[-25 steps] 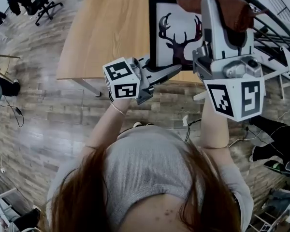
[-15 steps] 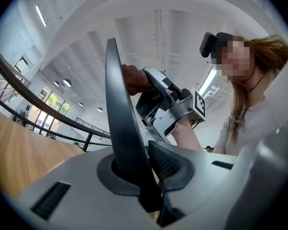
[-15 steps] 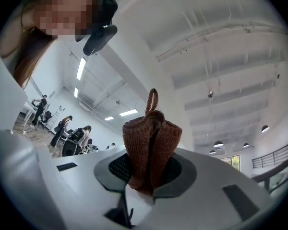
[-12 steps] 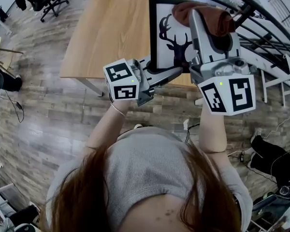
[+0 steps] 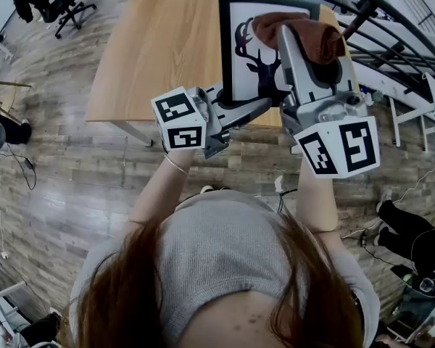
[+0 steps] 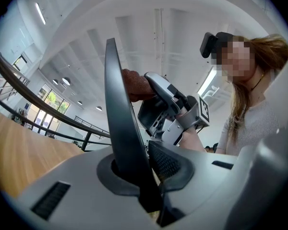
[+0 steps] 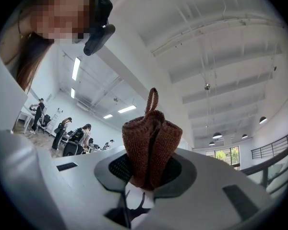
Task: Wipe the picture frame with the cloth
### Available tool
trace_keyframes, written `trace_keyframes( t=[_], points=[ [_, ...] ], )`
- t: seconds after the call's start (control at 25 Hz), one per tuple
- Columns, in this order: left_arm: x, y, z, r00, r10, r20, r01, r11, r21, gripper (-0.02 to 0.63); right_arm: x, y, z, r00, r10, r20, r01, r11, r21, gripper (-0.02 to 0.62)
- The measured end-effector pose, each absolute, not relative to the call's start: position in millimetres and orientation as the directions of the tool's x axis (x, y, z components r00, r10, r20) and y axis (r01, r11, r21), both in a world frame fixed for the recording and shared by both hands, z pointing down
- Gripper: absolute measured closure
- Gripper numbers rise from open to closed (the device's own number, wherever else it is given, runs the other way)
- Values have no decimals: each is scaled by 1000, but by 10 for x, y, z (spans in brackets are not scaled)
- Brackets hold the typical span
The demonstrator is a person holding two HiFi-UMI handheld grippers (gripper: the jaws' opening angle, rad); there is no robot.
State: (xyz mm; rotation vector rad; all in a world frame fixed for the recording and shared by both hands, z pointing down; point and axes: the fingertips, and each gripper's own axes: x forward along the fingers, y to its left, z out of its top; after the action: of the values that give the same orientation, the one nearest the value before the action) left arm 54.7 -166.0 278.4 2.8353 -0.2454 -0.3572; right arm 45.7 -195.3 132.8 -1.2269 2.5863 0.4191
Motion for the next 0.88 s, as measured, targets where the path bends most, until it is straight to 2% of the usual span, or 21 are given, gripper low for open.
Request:
trace_keyframes(
  t=[0.88],
  points=[
    [555,-1674,2808,953,-195,-232,-119,-945,305,538,462,-1754,1769,-633,-736,-240,-772,623,123,499]
  ],
)
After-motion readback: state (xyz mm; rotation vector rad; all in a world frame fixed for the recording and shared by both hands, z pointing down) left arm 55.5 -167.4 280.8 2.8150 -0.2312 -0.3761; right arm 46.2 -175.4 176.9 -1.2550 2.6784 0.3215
